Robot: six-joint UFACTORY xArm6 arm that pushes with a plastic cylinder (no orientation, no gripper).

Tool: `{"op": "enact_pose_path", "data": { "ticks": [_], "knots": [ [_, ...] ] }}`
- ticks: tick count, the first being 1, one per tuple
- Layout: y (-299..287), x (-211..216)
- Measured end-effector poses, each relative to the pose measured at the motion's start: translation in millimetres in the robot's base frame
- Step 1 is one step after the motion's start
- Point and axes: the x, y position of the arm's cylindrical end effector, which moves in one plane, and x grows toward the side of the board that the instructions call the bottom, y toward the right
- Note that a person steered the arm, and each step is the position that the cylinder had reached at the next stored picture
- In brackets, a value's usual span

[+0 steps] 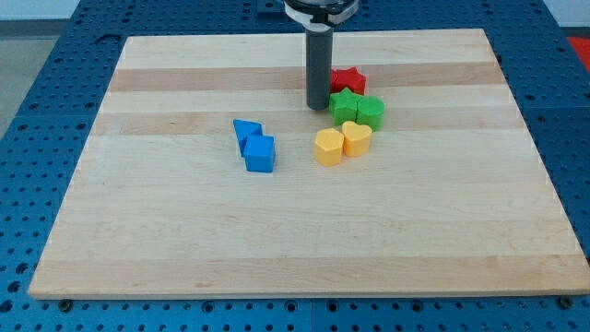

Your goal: Move the green star and green circle to the right and a bit down

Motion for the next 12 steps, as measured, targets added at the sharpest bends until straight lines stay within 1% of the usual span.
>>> {"op": "enact_pose_path", "data": {
  "ticks": [5,6,9,10,11,12],
  "knots": [
    [27.6,-0.5],
    [46.9,11.2],
    [77.2,15.1],
    [86.3,20.9],
    [89.0,42.8],
    [89.0,52.4]
  ]
}}
